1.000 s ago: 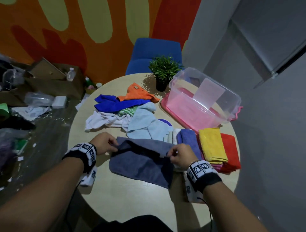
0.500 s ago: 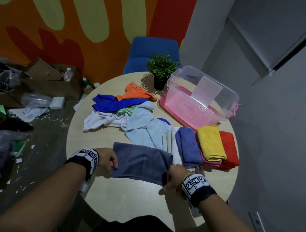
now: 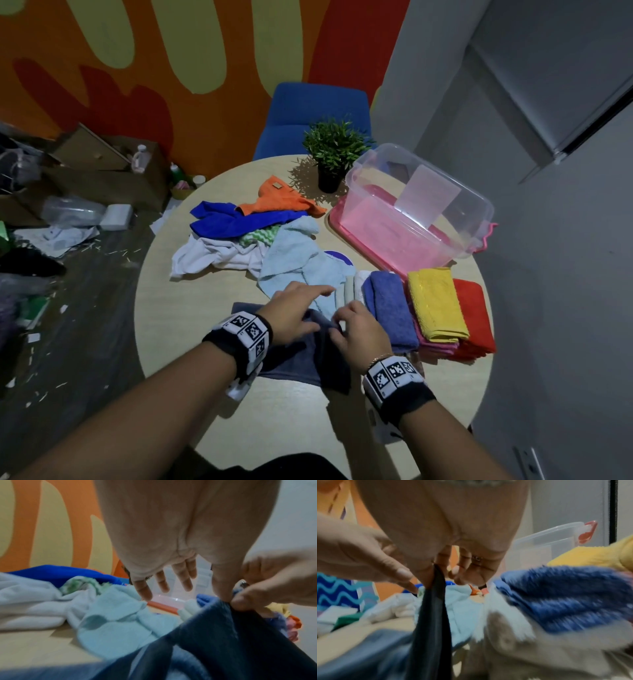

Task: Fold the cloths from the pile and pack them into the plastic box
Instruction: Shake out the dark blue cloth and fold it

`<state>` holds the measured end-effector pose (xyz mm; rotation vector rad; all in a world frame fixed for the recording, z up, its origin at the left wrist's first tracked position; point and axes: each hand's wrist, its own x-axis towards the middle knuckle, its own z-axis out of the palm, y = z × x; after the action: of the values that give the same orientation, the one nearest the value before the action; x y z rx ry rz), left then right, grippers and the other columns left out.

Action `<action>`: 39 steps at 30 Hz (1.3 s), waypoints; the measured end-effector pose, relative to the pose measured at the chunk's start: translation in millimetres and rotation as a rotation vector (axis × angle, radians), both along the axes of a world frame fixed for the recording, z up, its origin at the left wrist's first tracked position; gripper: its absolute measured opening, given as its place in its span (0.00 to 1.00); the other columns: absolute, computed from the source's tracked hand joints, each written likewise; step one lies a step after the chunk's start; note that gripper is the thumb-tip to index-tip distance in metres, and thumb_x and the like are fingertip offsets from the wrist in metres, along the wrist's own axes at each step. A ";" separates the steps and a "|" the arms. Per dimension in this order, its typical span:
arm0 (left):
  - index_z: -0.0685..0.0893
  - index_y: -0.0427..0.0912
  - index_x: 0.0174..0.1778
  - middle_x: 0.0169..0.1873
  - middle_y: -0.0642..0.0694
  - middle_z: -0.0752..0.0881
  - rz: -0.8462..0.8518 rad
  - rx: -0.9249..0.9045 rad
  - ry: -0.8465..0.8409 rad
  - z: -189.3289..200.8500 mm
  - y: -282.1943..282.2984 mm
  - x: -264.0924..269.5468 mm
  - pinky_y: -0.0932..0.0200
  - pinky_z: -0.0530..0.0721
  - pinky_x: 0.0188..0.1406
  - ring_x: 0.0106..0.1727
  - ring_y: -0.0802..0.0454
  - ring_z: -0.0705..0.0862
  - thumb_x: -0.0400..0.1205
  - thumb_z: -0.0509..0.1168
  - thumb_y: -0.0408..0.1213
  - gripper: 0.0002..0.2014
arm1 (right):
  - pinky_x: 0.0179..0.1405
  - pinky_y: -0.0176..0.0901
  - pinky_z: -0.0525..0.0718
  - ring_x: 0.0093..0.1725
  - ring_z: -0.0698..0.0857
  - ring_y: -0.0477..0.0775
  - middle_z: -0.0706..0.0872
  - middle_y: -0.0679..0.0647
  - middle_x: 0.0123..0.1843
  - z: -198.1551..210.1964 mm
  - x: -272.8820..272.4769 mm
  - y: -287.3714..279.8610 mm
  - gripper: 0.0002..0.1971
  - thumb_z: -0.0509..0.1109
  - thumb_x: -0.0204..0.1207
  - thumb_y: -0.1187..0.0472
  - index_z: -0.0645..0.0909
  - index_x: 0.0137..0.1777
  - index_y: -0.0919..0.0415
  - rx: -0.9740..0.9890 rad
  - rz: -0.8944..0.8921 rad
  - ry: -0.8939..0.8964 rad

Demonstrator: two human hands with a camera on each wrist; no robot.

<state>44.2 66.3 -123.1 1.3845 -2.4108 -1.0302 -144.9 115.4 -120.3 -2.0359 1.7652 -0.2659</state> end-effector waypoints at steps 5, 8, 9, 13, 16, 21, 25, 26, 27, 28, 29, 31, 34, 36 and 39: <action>0.73 0.58 0.76 0.50 0.50 0.87 0.036 0.074 0.307 48.2 -13.5 -2.9 0.59 0.80 0.58 0.54 0.58 0.85 0.82 0.70 0.35 0.28 | 0.44 0.33 0.78 0.44 0.83 0.40 0.83 0.42 0.41 46.7 0.8 -12.0 0.12 0.76 0.75 0.61 0.74 0.48 0.51 -0.145 -0.111 -0.525; 0.76 0.56 0.73 0.53 0.61 0.84 0.094 0.003 0.451 89.8 -20.5 4.4 0.72 0.78 0.56 0.55 0.66 0.83 0.84 0.67 0.28 0.24 | 0.41 0.39 0.81 0.39 0.83 0.43 0.84 0.45 0.39 62.4 -8.2 -20.9 0.15 0.81 0.71 0.61 0.76 0.46 0.49 -0.116 -0.142 -0.567; 0.79 0.53 0.70 0.55 0.62 0.84 0.086 -0.017 0.456 101.1 -23.9 7.8 0.75 0.78 0.56 0.56 0.67 0.83 0.84 0.66 0.26 0.22 | 0.40 0.40 0.81 0.38 0.83 0.43 0.86 0.46 0.37 66.3 -10.7 -24.7 0.13 0.81 0.70 0.61 0.79 0.44 0.50 -0.109 -0.128 -0.556; 0.87 0.46 0.48 0.49 0.53 0.86 0.066 -0.150 0.390 130.7 -38.9 25.0 0.75 0.76 0.55 0.54 0.62 0.83 0.82 0.67 0.23 0.12 | 0.41 0.34 0.80 0.36 0.84 0.37 0.88 0.42 0.35 92.4 -17.6 -42.6 0.10 0.83 0.70 0.61 0.85 0.37 0.46 -0.159 -0.087 -0.535; 0.86 0.48 0.45 0.41 0.57 0.87 0.121 -0.166 0.339 148.6 -47.3 38.5 0.67 0.79 0.46 0.45 0.60 0.84 0.80 0.74 0.31 0.06 | 0.39 0.34 0.81 0.34 0.84 0.39 0.90 0.43 0.35 117.1 -22.6 -54.6 0.04 0.81 0.72 0.57 0.89 0.41 0.48 -0.184 -0.057 -0.513; 0.84 0.51 0.38 0.36 0.52 0.87 0.177 -0.325 0.263 171.2 -54.8 50.3 0.59 0.78 0.34 0.34 0.55 0.83 0.77 0.78 0.42 0.09 | 0.43 0.53 0.86 0.39 0.88 0.54 0.91 0.52 0.37 148.9 -26.3 -73.3 0.06 0.79 0.74 0.55 0.91 0.41 0.58 -0.211 0.027 -0.407; 0.81 0.46 0.35 0.34 0.52 0.84 0.137 -0.388 0.258 186.5 -56.3 52.7 0.62 0.78 0.33 0.34 0.61 0.79 0.76 0.78 0.38 0.11 | 0.49 0.56 0.87 0.43 0.89 0.52 0.92 0.47 0.40 166.3 -27.7 -82.9 0.06 0.75 0.79 0.56 0.91 0.41 0.53 -0.238 0.096 -0.346; 0.80 0.46 0.35 0.36 0.51 0.84 0.119 -0.366 0.264 188.9 -57.4 53.8 0.56 0.82 0.36 0.37 0.59 0.80 0.76 0.78 0.35 0.11 | 0.49 0.56 0.87 0.43 0.89 0.52 0.92 0.47 0.40 169.3 -27.7 -84.3 0.06 0.75 0.79 0.57 0.91 0.42 0.53 -0.248 0.096 -0.332; 0.80 0.46 0.36 0.39 0.49 0.84 0.093 -0.330 0.290 191.1 -57.7 54.6 0.49 0.84 0.41 0.42 0.55 0.82 0.77 0.76 0.30 0.11 | 0.50 0.56 0.86 0.43 0.89 0.53 0.92 0.48 0.41 172.2 -27.4 -85.6 0.05 0.75 0.79 0.58 0.91 0.43 0.54 -0.266 0.094 -0.319; 0.82 0.45 0.38 0.43 0.47 0.85 0.059 -0.286 0.336 193.3 -56.5 54.9 0.46 0.86 0.44 0.46 0.50 0.84 0.77 0.73 0.25 0.11 | 0.51 0.56 0.86 0.44 0.89 0.53 0.92 0.49 0.42 175.0 -26.6 -86.4 0.04 0.75 0.78 0.59 0.92 0.44 0.56 -0.288 0.085 -0.312; 0.85 0.44 0.41 0.48 0.46 0.87 0.027 -0.245 0.376 195.5 -55.2 55.0 0.48 0.87 0.48 0.51 0.48 0.86 0.77 0.70 0.21 0.11 | 0.53 0.55 0.86 0.46 0.88 0.53 0.91 0.49 0.43 178.1 -25.4 -86.8 0.03 0.76 0.77 0.61 0.92 0.45 0.57 -0.308 0.075 -0.317; 0.90 0.43 0.54 0.52 0.50 0.89 -0.013 -0.174 0.412 200.3 -52.7 54.2 0.57 0.87 0.54 0.56 0.53 0.88 0.79 0.69 0.18 0.16 | 0.58 0.50 0.86 0.50 0.88 0.50 0.89 0.44 0.45 184.9 -23.2 -87.0 0.05 0.77 0.75 0.67 0.93 0.47 0.59 -0.328 0.056 -0.356; 0.89 0.49 0.63 0.48 0.56 0.88 0.001 -0.135 0.366 203.1 -54.1 55.5 0.53 0.88 0.55 0.50 0.57 0.88 0.79 0.74 0.27 0.18 | 0.62 0.49 0.86 0.52 0.89 0.47 0.88 0.39 0.46 193.1 -23.1 -88.5 0.07 0.77 0.73 0.70 0.93 0.48 0.61 -0.335 0.055 -0.390; 0.90 0.53 0.55 0.45 0.55 0.89 0.039 -0.185 0.271 204.2 -56.7 58.4 0.45 0.89 0.49 0.44 0.56 0.89 0.79 0.76 0.38 0.10 | 0.62 0.52 0.86 0.52 0.89 0.48 0.90 0.43 0.48 197.3 -25.9 -90.6 0.06 0.78 0.73 0.69 0.93 0.47 0.60 -0.334 0.065 -0.379; 0.89 0.50 0.42 0.36 0.53 0.87 0.078 -0.352 0.183 204.3 -58.1 60.3 0.48 0.84 0.38 0.37 0.57 0.85 0.78 0.77 0.45 0.05 | 0.59 0.55 0.87 0.52 0.90 0.51 0.92 0.47 0.49 203.9 -29.4 -92.2 0.06 0.79 0.73 0.67 0.93 0.47 0.56 -0.297 0.090 -0.336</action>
<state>104.5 8.2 81.2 1.1959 -2.2484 -0.6411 -174.4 23.2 83.7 -2.1092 1.4924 -0.8334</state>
